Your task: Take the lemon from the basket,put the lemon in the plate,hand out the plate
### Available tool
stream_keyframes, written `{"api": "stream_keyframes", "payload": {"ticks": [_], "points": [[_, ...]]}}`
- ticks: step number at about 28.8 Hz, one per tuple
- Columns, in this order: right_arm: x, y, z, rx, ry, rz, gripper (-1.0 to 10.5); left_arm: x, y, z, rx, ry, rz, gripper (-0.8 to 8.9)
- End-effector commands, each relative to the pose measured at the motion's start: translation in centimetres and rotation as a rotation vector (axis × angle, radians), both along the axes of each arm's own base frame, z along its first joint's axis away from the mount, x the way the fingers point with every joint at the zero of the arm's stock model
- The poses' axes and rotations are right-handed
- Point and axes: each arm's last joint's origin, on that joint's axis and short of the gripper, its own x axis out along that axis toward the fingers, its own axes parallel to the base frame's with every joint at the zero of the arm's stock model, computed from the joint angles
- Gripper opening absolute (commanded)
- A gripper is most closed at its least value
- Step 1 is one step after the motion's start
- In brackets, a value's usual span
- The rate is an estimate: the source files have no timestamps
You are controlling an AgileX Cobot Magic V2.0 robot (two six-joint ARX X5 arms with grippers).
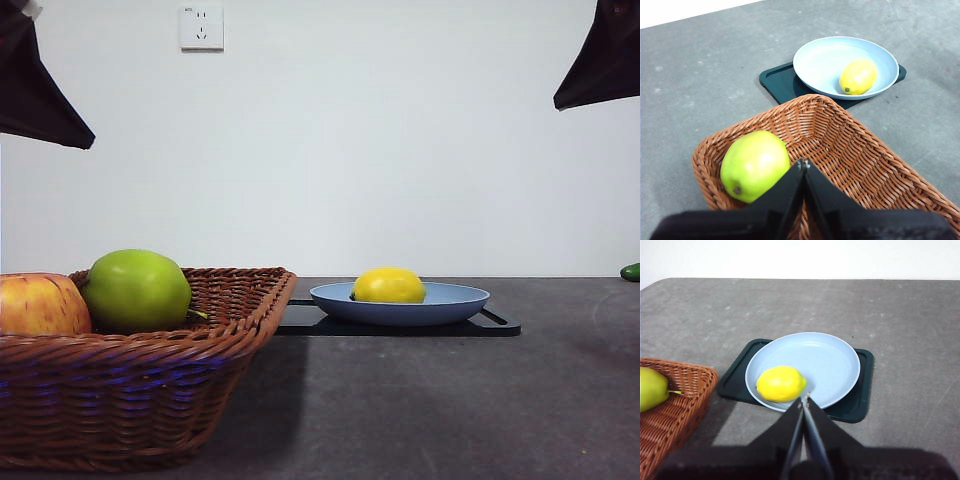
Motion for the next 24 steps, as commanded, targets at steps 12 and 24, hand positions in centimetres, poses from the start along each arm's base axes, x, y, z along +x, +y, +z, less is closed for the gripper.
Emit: {"api": "stream_keyframes", "payload": {"ticks": [12,24], "points": [[0.1,0.1,0.3,0.015,-0.011,-0.003,0.1,-7.1,6.0,-2.4,-0.058,-0.326,0.452,0.08],[0.1,0.1,0.3,0.015,-0.011,-0.003,0.1,-6.2,7.1,-8.7,-0.090,-0.188,0.602,0.08]]}}
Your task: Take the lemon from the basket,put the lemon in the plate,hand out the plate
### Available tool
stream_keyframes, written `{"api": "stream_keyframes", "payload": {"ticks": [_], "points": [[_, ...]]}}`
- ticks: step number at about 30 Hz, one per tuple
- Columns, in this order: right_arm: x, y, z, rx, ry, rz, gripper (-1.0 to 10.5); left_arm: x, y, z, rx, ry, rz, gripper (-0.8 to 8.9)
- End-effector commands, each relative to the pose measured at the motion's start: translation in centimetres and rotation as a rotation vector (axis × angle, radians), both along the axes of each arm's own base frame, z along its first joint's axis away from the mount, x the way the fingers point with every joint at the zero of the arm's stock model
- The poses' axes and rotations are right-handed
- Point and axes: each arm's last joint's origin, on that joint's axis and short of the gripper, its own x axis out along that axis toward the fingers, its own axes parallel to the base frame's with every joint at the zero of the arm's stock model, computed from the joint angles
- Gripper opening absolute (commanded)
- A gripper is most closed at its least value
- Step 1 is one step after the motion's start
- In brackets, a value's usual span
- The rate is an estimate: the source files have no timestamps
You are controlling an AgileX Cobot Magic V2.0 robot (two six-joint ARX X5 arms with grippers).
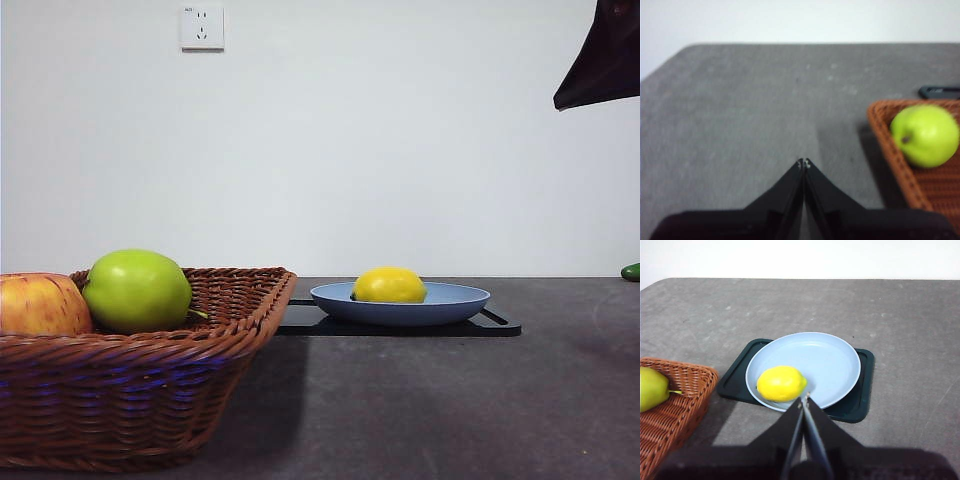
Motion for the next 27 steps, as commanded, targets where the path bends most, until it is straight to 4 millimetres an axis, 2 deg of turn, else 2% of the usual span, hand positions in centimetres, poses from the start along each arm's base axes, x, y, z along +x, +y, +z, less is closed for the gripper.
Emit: {"api": "stream_keyframes", "payload": {"ticks": [1,6,27], "points": [[0.09,0.09,0.35,0.015,-0.011,-0.003,0.1,0.14,0.18,-0.47,-0.021,-0.010,0.024,0.08],[0.09,0.09,0.36,0.015,-0.012,-0.003,0.1,0.38,0.34,-1.32,-0.040,-0.023,0.035,0.08],[0.09,0.09,0.36,0.015,-0.012,-0.003,0.1,0.34,0.37,-1.23,-0.043,-0.035,0.032,0.08]]}}
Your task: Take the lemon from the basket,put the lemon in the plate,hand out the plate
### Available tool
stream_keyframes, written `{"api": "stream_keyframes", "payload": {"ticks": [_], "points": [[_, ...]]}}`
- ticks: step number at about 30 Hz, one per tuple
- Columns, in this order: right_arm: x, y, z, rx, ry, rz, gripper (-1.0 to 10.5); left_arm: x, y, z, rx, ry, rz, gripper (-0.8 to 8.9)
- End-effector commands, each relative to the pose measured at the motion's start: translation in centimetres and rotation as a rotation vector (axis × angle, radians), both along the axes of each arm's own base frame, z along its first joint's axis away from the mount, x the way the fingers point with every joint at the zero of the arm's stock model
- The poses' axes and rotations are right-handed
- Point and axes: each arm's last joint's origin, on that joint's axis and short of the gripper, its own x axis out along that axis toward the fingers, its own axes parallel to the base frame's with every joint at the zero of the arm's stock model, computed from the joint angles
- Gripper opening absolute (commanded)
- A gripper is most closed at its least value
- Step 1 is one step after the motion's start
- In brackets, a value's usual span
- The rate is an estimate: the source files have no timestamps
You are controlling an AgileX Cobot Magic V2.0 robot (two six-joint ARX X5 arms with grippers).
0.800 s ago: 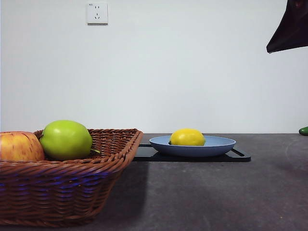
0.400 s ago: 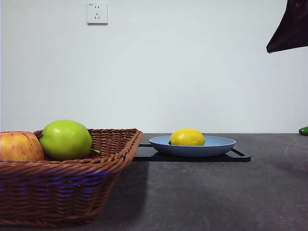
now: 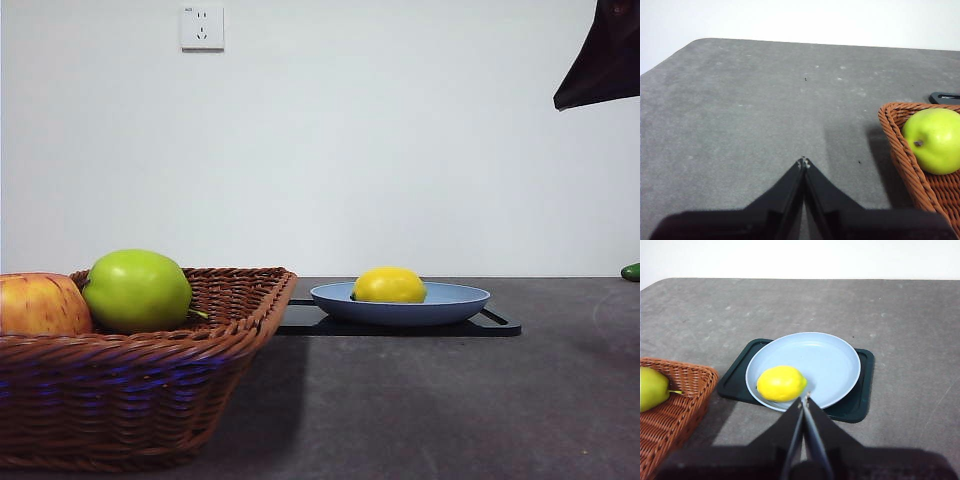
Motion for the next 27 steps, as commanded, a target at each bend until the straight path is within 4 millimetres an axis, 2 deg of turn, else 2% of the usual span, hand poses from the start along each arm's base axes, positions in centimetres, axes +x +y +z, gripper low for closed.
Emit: {"api": "stream_keyframes", "payload": {"ticks": [1,8,14,17,21,27], "points": [[0.1,0.1,0.4,0.015,-0.012,-0.003,0.1,0.1,0.0,-0.3,-0.007,-0.004,0.002,0.08],[-0.2,0.0,0.5,0.017,-0.021,-0.001,0.1,0.1,0.0,-0.3,-0.007,-0.004,0.001,0.08],[-2.1,-2.2,1.6,-0.091,-0.179,-0.096,0.1,0.1,0.0,-0.3,-0.007,-0.004,0.001,0.08],[-3.4,-3.7,0.5,-0.085,-0.230,-0.130,0.1,0.1,0.0,-0.3,-0.007,-0.004,0.002,0.08],[-5.0,-5.4,-2.4,-0.046,-0.274,-0.158,0.1,0.1,0.0,-0.3,-0.007,-0.004,0.001,0.08],[-5.6,-6.6,-6.3,-0.005,-0.274,-0.186,0.1,0.1,0.0,-0.3,-0.007,-0.004,0.001,0.08]]}}
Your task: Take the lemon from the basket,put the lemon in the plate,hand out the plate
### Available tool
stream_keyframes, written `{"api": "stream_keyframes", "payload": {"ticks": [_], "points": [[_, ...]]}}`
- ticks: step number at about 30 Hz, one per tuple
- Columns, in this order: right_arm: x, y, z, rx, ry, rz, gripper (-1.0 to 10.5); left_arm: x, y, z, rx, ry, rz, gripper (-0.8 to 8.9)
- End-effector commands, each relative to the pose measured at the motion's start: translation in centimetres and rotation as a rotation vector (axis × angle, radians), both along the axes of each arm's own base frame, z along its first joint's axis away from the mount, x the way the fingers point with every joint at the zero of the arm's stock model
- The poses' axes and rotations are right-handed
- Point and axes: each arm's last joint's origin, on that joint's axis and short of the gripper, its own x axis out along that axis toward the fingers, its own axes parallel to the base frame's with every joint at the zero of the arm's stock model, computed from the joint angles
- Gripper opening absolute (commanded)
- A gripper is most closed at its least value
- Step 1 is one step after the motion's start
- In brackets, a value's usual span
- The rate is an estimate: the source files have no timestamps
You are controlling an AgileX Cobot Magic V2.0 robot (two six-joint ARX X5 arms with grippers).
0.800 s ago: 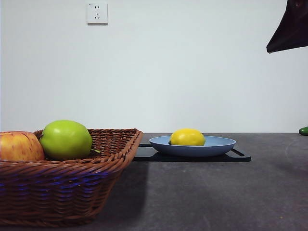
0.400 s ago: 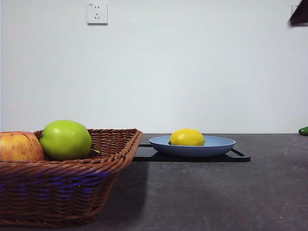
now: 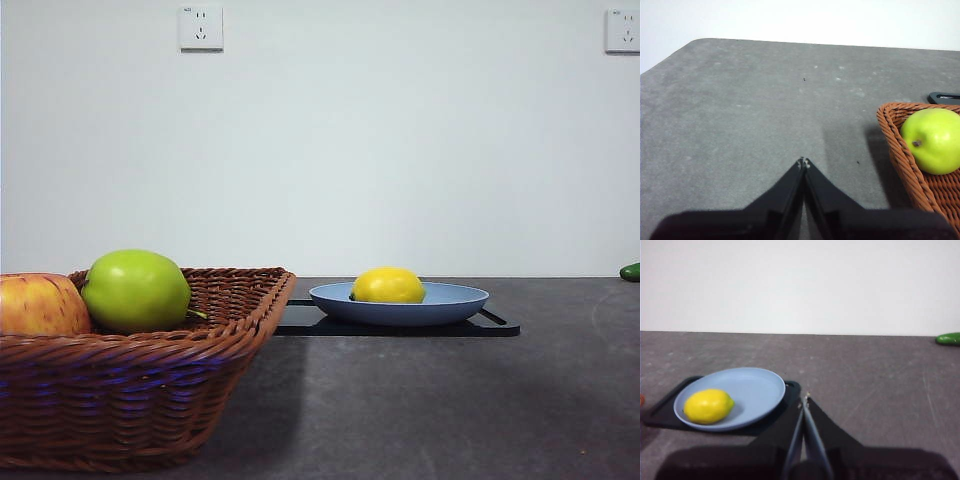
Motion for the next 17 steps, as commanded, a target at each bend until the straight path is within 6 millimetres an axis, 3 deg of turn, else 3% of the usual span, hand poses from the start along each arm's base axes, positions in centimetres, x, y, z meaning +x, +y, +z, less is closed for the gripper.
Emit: {"api": "stream_keyframes", "payload": {"ticks": [1,9,17], "points": [[0.1,-0.3,-1.3,0.021,0.011,-0.011,0.1,0.1,0.0,-0.3,-0.006,-0.004,0.003,0.08],[0.4,-0.8,-3.8,0.016,0.070,-0.065,0.1,0.1,0.0,-0.3,-0.006,-0.004,0.004,0.08],[0.2,-0.8,-4.6,0.016,0.089,-0.068,0.1,0.1,0.0,-0.3,-0.006,-0.004,0.004,0.08]]}}
